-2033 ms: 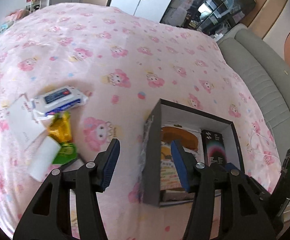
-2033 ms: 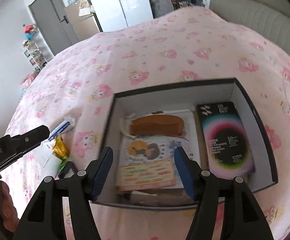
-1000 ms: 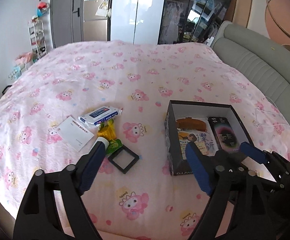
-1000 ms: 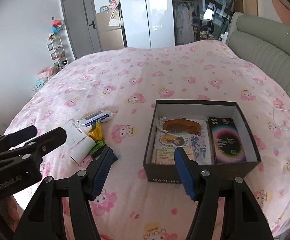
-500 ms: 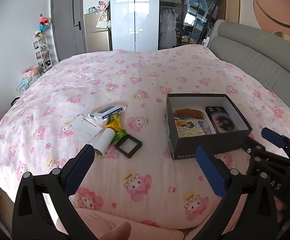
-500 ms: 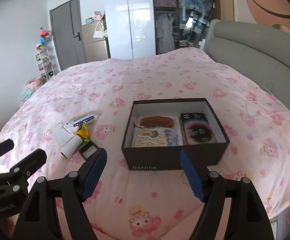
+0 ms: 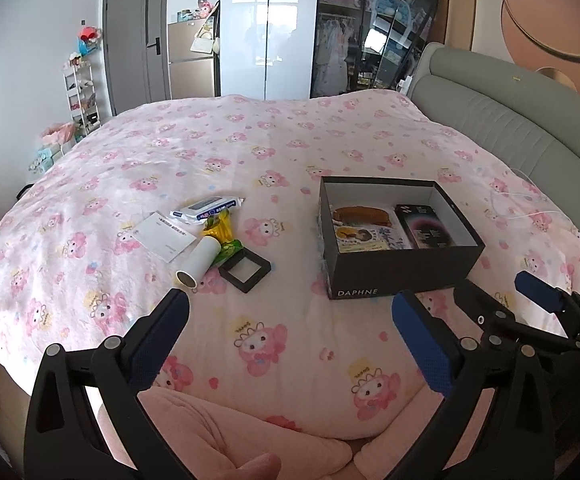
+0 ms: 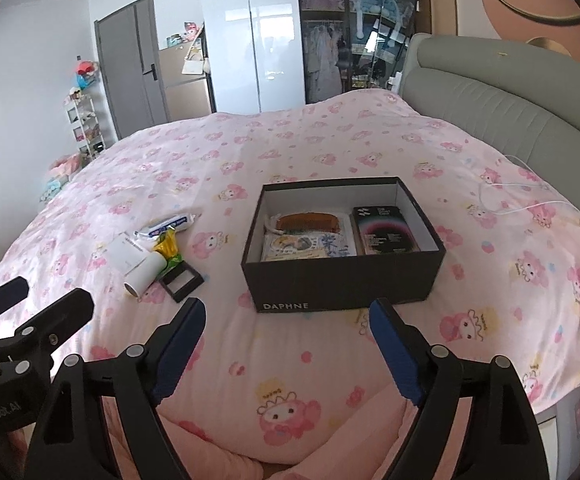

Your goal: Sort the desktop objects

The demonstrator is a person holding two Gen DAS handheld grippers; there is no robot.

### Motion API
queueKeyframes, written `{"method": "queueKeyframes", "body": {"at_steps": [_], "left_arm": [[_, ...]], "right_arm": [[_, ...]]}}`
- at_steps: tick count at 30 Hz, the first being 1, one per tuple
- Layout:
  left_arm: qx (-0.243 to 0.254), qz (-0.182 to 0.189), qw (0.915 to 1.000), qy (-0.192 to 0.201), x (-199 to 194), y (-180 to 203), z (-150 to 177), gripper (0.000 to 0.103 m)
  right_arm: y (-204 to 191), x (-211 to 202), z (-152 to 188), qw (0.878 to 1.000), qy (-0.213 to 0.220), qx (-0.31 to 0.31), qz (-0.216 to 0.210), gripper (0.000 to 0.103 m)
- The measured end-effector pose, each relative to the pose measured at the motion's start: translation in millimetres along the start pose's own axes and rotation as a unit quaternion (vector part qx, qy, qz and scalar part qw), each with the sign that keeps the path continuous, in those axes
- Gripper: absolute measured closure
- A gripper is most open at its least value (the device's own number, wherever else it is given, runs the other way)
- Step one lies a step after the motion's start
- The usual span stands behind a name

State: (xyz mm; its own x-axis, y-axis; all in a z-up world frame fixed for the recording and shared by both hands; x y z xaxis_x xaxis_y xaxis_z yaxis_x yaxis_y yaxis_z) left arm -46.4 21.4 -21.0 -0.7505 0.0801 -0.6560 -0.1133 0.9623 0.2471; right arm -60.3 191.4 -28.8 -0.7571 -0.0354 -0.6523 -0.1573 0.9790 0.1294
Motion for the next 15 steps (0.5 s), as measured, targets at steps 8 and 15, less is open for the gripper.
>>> {"method": "queueKeyframes", "body": {"at_steps": [8,15], "left_arm": [[0.0,0.004,1.0,-0.007,4.4,3.6,7.4,0.001],[-0.002,0.008,0.9999,-0.012,8.6,2.0,9.7,0.001]], "right_arm": [[3.0,5.0,3.6,1.0,-0.007,0.003,0.0,0.019],[3.3,7.3,6.6,1.0,-0.011,0.001,-0.003,0.019]]}}
Point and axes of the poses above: each gripper's, at about its wrist camera, not at the fingertips, and x roughly the way its jaws point, y to its right, z to its underside, the point moved 9 cm from there along x, roughly the way its jaws point, and after that the axes turned 14 degrees about -x, right-handed, at the moved point
